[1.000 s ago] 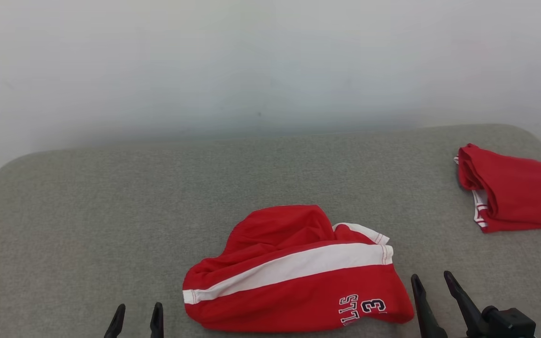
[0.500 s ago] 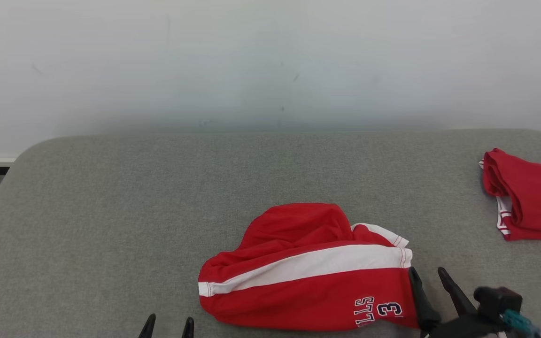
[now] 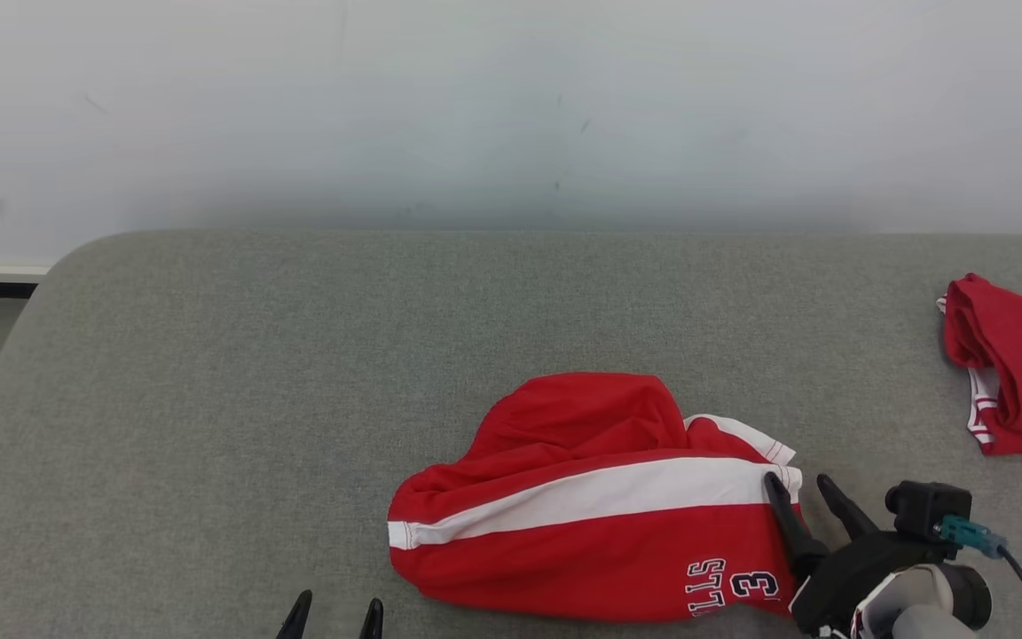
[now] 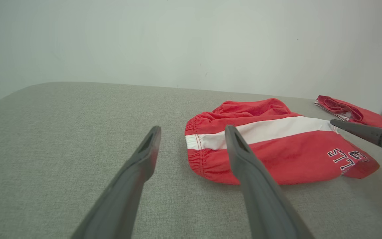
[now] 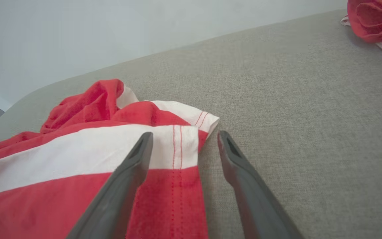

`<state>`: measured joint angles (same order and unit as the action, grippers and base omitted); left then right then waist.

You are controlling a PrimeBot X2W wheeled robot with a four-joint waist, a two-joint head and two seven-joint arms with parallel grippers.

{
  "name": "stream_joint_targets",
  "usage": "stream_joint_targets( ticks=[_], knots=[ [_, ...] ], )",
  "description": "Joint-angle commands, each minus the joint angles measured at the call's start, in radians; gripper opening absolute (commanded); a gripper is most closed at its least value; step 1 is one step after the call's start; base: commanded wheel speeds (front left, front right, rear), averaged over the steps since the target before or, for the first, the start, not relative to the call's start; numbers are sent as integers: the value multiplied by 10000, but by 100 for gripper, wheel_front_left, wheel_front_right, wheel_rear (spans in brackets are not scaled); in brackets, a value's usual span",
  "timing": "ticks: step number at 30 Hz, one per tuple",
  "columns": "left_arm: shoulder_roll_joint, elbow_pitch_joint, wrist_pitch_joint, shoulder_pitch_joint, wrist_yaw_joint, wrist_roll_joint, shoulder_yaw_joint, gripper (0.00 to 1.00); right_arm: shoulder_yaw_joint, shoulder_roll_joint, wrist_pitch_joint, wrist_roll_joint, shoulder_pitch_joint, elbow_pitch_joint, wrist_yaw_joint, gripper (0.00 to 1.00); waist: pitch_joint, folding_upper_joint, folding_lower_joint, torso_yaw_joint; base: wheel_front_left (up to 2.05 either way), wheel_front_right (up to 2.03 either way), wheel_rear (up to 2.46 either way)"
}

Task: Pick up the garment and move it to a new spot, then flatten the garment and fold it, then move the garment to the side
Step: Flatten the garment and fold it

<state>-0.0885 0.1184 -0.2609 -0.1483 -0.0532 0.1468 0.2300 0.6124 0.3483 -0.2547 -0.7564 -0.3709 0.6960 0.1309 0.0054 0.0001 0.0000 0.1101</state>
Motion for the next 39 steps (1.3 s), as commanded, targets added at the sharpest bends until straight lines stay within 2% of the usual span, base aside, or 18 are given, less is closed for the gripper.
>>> stream_joint_targets(
  ticks=[1, 10, 11, 12, 13, 14, 15, 16, 20, 27, 33, 39],
  knots=[
    [23, -55, -49, 1, 64, -50, -52, 100, 150, 90, -2, -181, -135, 76, -4, 100, 46, -1, 0, -10, 0, 0, 0],
    [189, -200, -49, 192, 268, -231, -186, 100, 1457, 422, 317, -1635, -869, 555, -4, 100, 191, -1, 0, 7, 0, 0, 0],
    [198, -222, -49, 212, 299, -251, -199, 100, 1591, 442, 367, -1794, -895, 556, -4, 95, 198, -1, 0, 7, 0, 0, 0],
    [208, -241, -47, 228, 334, -261, -215, 100, 1715, 489, 379, -1924, -935, 539, -4, 84, 205, -1, 0, 8, 0, 0, 0],
    [217, -255, -47, 233, 326, -265, -227, 100, 1809, 511, 387, -2115, -945, 528, -4, 49, 208, -1, 0, 9, 0, 0, 0],
    [226, -270, -49, 233, 333, -282, -245, 100, 1930, 538, 393, -2221, -971, 511, -4, 39, 212, -1, 0, 7, 0, 0, 0],
    [235, -282, -49, 235, 353, -294, -271, 100, 2039, 565, 370, -2340, -1021, 486, -4, 8, 215, -1, 0, 0, 0, 0, 0],
    [244, -296, -49, 241, 373, -302, -293, 100, 2139, 595, 336, -2447, -1069, 465, -4, 0, 214, -1, 0, -10, 0, 0, 0],
    [271, -327, -49, 230, 409, -358, -369, 100, 2510, 867, 138, -2644, -1156, 368, -4, 0, 177, -1, 0, -63, 0, 0, 0],
    [301, -356, -49, 106, 472, -353, -506, 100, 2672, 1454, -107, -2219, -1019, -65, -4, 0, -6, -1, 0, -280, 0, 0, 0],
    [308, -969, -10, 488, 931, 357, -643, 100, 2429, 1753, -110, -1883, -742, -750, -4, 0, -107, -1, 0, -519, 0, 0, 0],
    [127, -1655, 762, 1393, 1245, 712, -555, 100, 2402, 1772, -113, -1721, -556, -984, -4, 0, -123, -1, 0, -620, 0, 0, 0]
  ],
)
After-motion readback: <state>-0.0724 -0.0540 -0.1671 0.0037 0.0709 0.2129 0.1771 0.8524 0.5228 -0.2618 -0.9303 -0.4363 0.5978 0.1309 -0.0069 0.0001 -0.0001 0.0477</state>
